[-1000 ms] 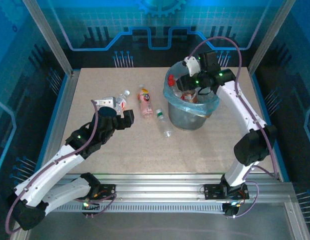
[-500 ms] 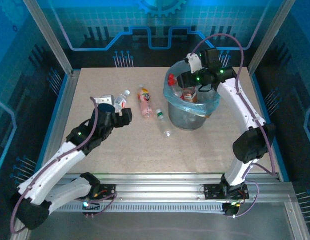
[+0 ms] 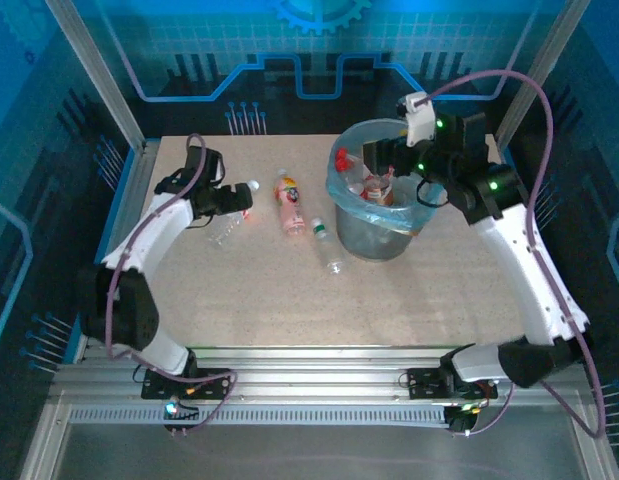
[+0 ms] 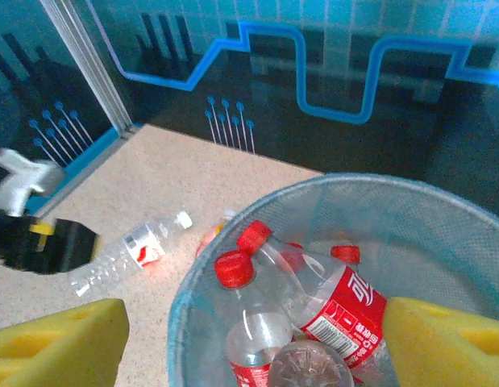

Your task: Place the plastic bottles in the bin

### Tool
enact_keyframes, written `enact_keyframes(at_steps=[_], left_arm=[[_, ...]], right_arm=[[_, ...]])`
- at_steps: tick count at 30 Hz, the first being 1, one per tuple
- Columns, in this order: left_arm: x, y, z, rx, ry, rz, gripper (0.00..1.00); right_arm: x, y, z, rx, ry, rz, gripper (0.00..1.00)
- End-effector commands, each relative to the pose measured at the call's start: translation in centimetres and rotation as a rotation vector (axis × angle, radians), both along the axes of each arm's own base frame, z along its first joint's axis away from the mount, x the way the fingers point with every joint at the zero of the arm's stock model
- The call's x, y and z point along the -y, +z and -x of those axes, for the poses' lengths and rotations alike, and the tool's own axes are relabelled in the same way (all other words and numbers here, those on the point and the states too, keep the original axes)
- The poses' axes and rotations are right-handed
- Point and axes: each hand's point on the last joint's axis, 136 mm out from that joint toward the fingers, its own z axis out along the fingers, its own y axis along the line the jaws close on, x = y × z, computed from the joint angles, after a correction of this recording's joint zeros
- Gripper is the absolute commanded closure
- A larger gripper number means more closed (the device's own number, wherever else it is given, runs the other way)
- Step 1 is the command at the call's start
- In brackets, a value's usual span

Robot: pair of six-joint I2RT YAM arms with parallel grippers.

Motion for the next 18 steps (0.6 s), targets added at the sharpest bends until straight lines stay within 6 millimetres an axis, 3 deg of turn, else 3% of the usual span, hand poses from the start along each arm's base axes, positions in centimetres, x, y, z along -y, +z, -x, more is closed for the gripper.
enact_keyframes(at_steps=[1,9,18], left_arm=[[-0.3,-2.4,0.2,-0.127,-0.057,0.02,0.01],[-1.9,-8.6,0.2,-0.287,-0.076,-0.064,0.01],[-1.8,-11.3,0.9,-0.345,-0.096,-0.063,0.05]], right_arm=[[0.3,0.5,0.1,0.057,-0.036,-0.02,0.16],[1.4,1.2,1.5,0.095,-0.055,0.004,0.15],[0.7,0.0,1.6,0.062,-0.028,-0.013,0.15]])
